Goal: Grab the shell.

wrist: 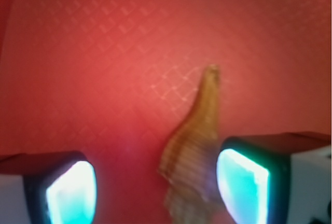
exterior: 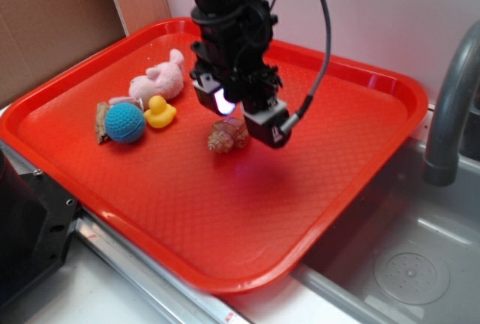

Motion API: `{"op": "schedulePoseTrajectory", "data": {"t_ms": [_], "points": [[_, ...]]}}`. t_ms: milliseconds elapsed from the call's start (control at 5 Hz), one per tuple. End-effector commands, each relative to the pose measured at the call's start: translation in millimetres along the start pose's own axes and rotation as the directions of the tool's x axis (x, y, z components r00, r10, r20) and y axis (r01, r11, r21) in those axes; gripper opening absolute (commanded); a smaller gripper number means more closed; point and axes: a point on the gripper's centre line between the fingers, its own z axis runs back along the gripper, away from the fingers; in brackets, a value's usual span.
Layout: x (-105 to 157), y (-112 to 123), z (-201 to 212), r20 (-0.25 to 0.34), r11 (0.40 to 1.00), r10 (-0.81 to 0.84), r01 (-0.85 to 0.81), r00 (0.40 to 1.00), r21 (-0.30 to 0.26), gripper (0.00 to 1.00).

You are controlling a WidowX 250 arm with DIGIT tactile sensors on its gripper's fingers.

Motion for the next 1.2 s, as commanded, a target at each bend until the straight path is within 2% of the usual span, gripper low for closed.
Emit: {"op": "schedulePoseTrajectory", "data": {"t_ms": [0, 200, 400, 600, 800, 1000], "points": [[-20, 12, -22, -0.064, 0.998, 0.026, -0.022, 0.998, 0.055, 1.00], [-23, 13, -21, -0.063, 0.998, 0.041, -0.037, 0.997, 0.059, 0.00], [-25, 14, 11, -0.038, 0.998, 0.037, -0.036, 0.999, 0.042, 0.00], [-31, 23, 61, 0.022, 0.996, 0.084, -0.085, 0.996, 0.018, 0.00], [-40, 40, 112, 0.059, 0.990, 0.142, -0.140, 0.988, -0.032, 0.00], [-46, 50, 162, 0.125, 0.986, 0.161, -0.153, 0.979, -0.069, 0.00]]}}
